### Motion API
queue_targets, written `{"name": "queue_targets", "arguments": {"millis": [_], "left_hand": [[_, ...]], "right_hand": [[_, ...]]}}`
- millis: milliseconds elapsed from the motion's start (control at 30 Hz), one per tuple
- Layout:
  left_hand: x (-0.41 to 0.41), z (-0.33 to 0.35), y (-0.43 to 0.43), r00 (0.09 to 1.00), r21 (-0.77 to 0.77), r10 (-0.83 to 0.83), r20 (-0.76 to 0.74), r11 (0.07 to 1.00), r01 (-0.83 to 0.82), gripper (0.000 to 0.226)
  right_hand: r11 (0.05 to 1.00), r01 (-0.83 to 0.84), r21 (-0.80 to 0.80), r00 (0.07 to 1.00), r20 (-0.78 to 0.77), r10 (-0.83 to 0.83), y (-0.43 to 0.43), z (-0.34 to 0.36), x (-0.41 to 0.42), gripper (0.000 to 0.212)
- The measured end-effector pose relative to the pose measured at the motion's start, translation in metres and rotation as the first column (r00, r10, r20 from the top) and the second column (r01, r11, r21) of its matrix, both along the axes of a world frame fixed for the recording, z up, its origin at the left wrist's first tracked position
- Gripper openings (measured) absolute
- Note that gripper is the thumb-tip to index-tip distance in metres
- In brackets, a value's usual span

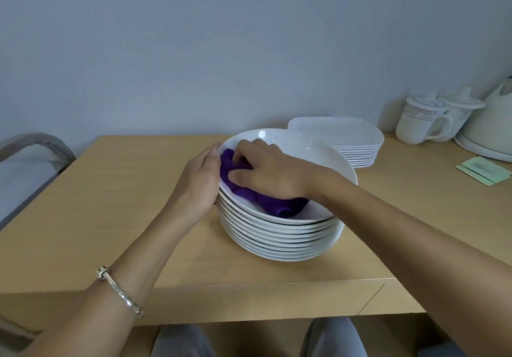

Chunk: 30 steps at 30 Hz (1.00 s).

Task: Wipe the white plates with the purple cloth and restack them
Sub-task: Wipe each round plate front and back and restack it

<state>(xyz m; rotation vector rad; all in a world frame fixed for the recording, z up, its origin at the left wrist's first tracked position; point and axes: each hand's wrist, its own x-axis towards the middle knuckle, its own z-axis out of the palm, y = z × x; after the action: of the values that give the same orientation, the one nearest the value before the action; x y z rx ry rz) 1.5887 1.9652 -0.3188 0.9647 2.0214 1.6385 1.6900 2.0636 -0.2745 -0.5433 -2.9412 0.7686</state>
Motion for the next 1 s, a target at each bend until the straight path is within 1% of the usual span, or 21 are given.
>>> {"name": "queue_targets", "arguments": {"millis": [67, 133, 167, 233, 300, 333, 367, 400, 433, 500, 567, 667, 767, 833, 867, 900, 933, 967, 1000], "left_hand": [[-0.001, 0.000, 0.000, 1.000, -0.015, 0.003, -0.022, 1.000, -0.003, 0.044], [-0.002, 0.000, -0.001, 0.999, -0.026, -0.023, -0.032, 0.999, 0.022, 0.045], [-0.002, 0.001, -0.001, 0.999, -0.031, -0.037, -0.033, 0.999, 0.036, 0.045], [-0.003, 0.002, -0.002, 0.998, -0.038, -0.062, -0.031, 0.997, 0.061, 0.047], [-0.004, 0.002, -0.003, 0.996, -0.042, -0.078, -0.033, 0.996, 0.077, 0.049], [-0.004, 0.003, -0.003, 0.996, -0.039, -0.082, -0.038, 0.996, 0.081, 0.049], [-0.004, 0.003, -0.003, 0.996, -0.035, -0.083, -0.043, 0.996, 0.082, 0.050], [-0.004, 0.003, -0.003, 0.996, -0.035, -0.081, -0.045, 0.996, 0.080, 0.050], [-0.004, 0.003, -0.003, 0.996, -0.037, -0.077, -0.049, 0.996, 0.075, 0.050], [-0.005, 0.002, -0.003, 0.996, -0.049, -0.067, -0.052, 0.997, 0.065, 0.049], [-0.005, 0.001, -0.002, 0.998, -0.045, -0.048, -0.041, 0.998, 0.046, 0.047], [-0.003, 0.000, -0.001, 0.999, -0.025, -0.017, -0.047, 1.000, 0.015, 0.047], [-0.004, 0.001, 0.001, 0.997, -0.042, 0.005, -0.072, 0.999, -0.008, 0.044], [-0.006, 0.002, -0.001, 0.993, -0.078, -0.018, -0.114, 0.997, 0.009, 0.042], [-0.007, 0.002, -0.002, 0.989, -0.107, -0.035, -0.143, 0.994, 0.020, 0.041], [-0.009, 0.003, -0.002, 0.982, -0.136, -0.052, -0.179, 0.990, 0.027, 0.041], [-0.010, 0.003, -0.003, 0.972, -0.164, -0.061, -0.229, 0.986, 0.023, 0.038], [-0.012, 0.004, -0.004, 0.949, -0.185, -0.043, -0.313, 0.983, -0.016, 0.034], [-0.013, 0.006, -0.006, 0.901, -0.197, -0.010, -0.434, 0.977, -0.084, 0.030]], "right_hand": [[0.992, -0.095, -0.084, 0.994, 0.049, 0.100, 0.001, 0.008, 0.036, 0.006], [0.990, -0.100, -0.099, 0.981, 0.157, 0.115, 0.008, 0.020, 0.066, 0.011], [0.996, -0.071, -0.056, 0.974, 0.212, 0.081, 0.015, 0.023, 0.075, 0.012], [0.992, 0.026, 0.122, 0.961, 0.271, -0.059, 0.034, 0.026, 0.078, 0.013], [0.926, 0.159, 0.343, 0.946, 0.215, -0.242, 0.052, 0.019, 0.065, 0.012], [0.880, 0.222, 0.419, 0.936, 0.160, -0.313, 0.058, 0.013, 0.054, 0.015], [0.846, 0.273, 0.457, 0.927, 0.109, -0.358, 0.062, 0.007, 0.041, 0.021], [0.831, 0.316, 0.457, 0.921, 0.063, -0.384, 0.062, 0.001, 0.026, 0.026], [0.836, 0.349, 0.423, 0.919, 0.022, -0.394, 0.058, -0.004, 0.010, 0.030], [0.886, 0.361, 0.291, 0.929, -0.031, -0.369, 0.044, -0.009, -0.017, 0.035], [0.945, 0.274, 0.177, 0.961, -0.017, -0.276, 0.028, -0.009, -0.034, 0.034], [0.993, 0.087, 0.084, 0.996, 0.004, -0.088, 0.009, -0.002, -0.027, 0.021], [0.996, -0.083, -0.031, 0.996, 0.023, 0.083, 0.004, 0.006, 0.014, 0.011], [0.986, -0.131, -0.107, 0.985, 0.100, 0.142, 0.007, 0.015, 0.046, 0.010], [0.984, -0.120, -0.128, 0.980, 0.143, 0.139, 0.010, 0.020, 0.061, 0.011], [0.988, -0.094, -0.121, 0.977, 0.181, 0.115, 0.014, 0.024, 0.072, 0.012], [0.995, -0.064, -0.077, 0.974, 0.212, 0.079, 0.020, 0.027, 0.079, 0.014], [0.999, -0.034, 0.006, 0.973, 0.228, 0.032, 0.028, 0.027, 0.083, 0.014], [0.994, 0.003, 0.112, 0.974, 0.223, -0.028, 0.037, 0.026, 0.083, 0.014]]}}
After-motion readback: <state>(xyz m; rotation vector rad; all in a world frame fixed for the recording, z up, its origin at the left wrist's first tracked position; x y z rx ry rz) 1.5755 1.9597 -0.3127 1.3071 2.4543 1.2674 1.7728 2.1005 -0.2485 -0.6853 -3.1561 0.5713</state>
